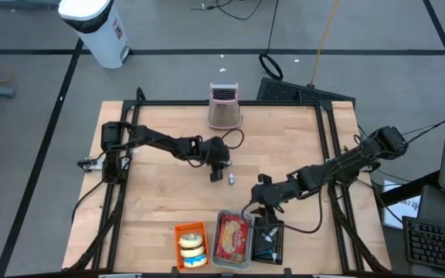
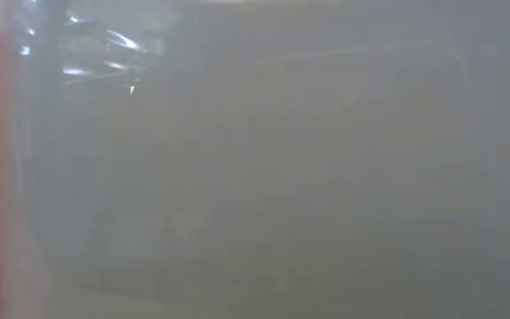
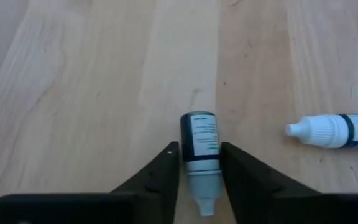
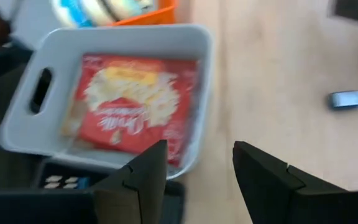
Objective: Pick & Place Food Item
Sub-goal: Put the green food coloring bottle into the black bin
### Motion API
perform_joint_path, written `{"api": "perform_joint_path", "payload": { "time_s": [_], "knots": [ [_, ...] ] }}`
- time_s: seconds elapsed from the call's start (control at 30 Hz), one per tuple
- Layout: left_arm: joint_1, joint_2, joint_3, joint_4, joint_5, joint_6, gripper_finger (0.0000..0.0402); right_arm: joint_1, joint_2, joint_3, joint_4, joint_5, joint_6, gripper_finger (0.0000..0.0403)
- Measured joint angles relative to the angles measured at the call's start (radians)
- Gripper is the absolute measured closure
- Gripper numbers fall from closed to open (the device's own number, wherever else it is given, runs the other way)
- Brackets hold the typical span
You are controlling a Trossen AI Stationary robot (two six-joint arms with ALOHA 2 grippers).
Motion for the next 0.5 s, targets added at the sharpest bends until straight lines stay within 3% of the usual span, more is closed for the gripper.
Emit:
{"api": "perform_joint_path", "payload": {
  "time_s": [0.17, 0.37, 0.5],
  "knots": [
    [-0.024, -0.029, -0.003, -0.011, -0.04, 0.04, 0.0344, 0.0, 0.0, -0.002, 0.0, 0.152, 0.02, 0.0232],
    [-0.118, -0.186, -0.005, -0.04, -0.223, 0.229, 0.0345, -0.011, 0.0, -0.086, 0.005, 0.354, 0.177, 0.0232],
    [-0.215, -0.286, -0.003, -0.033, -0.376, 0.353, 0.0329, -0.039, 0.0, -0.199, 0.193, 0.428, 0.26, 0.0232]
  ]
}}
